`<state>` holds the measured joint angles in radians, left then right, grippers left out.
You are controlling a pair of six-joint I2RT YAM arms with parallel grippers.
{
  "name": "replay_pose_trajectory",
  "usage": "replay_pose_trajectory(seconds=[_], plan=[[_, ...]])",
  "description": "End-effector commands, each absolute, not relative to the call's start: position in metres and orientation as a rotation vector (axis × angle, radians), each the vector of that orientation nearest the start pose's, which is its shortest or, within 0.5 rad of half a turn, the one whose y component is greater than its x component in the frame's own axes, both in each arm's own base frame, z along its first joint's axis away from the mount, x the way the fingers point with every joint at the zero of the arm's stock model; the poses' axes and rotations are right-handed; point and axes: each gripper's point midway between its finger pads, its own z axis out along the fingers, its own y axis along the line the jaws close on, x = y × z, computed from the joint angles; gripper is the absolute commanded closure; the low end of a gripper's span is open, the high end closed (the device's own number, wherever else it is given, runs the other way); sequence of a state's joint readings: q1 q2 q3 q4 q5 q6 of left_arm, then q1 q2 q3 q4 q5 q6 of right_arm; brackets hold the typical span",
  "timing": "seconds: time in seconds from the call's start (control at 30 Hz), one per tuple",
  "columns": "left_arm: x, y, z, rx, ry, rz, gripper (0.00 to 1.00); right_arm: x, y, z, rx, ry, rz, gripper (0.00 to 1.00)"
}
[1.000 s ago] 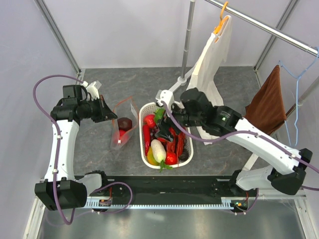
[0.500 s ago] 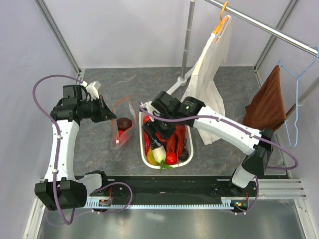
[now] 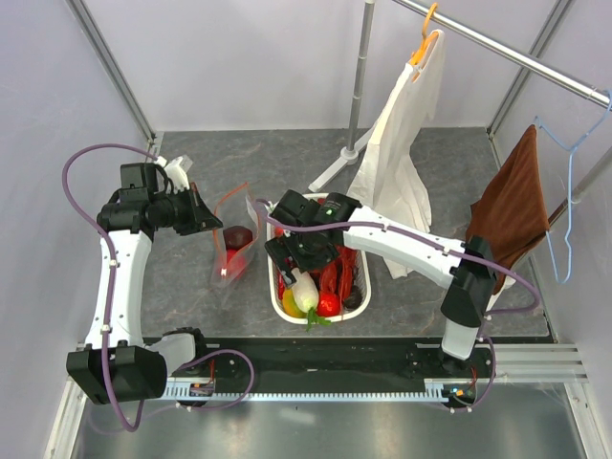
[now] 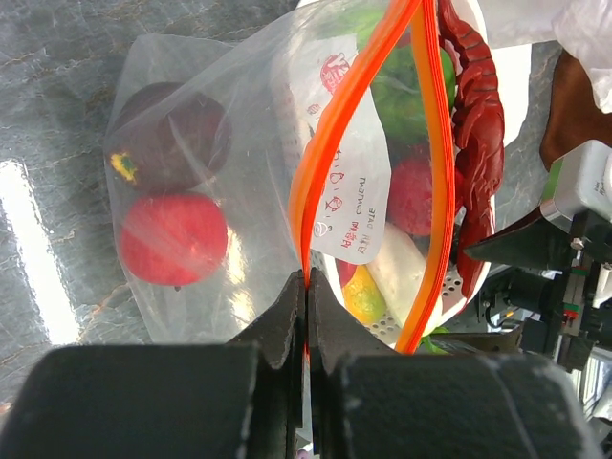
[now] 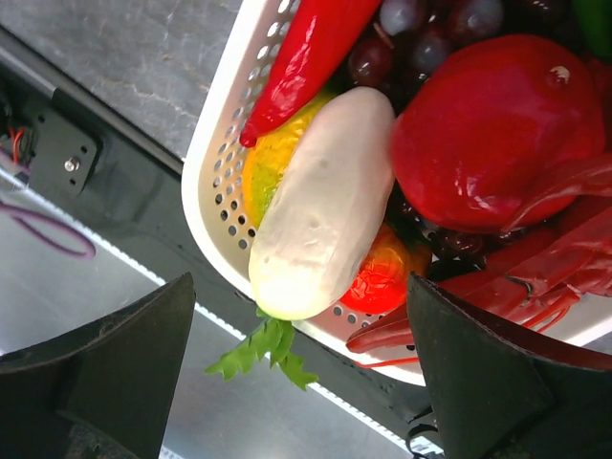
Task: Place the food in the zip-top bag and seal the zipper
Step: Pick up the fake vegetable from the bin.
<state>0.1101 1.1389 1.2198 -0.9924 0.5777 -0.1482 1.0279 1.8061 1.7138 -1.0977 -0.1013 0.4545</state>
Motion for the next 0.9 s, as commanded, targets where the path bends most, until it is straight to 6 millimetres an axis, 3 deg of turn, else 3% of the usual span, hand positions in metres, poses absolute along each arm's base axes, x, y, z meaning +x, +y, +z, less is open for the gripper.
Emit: replay_pose_trajectory(seconds=[0.0, 0.53, 0.87], plan=[[0.266, -0.072, 0.243, -0.104, 2.378, -0.739, 0.98, 0.172, 0.353, 0.164, -0.735, 2.757, 0.399, 0.02], [0.267, -0.072, 0.240, -0.115, 2.394, -0.761, 0.98, 0.149, 0.357, 0.115, -0.722, 2.939, 0.345, 0.02], [0.269, -0.069, 0.236, -0.126, 2.400, -0.767, 0.98, 0.150, 0.362, 0.100, -0.715, 2.965, 0.315, 0.06]])
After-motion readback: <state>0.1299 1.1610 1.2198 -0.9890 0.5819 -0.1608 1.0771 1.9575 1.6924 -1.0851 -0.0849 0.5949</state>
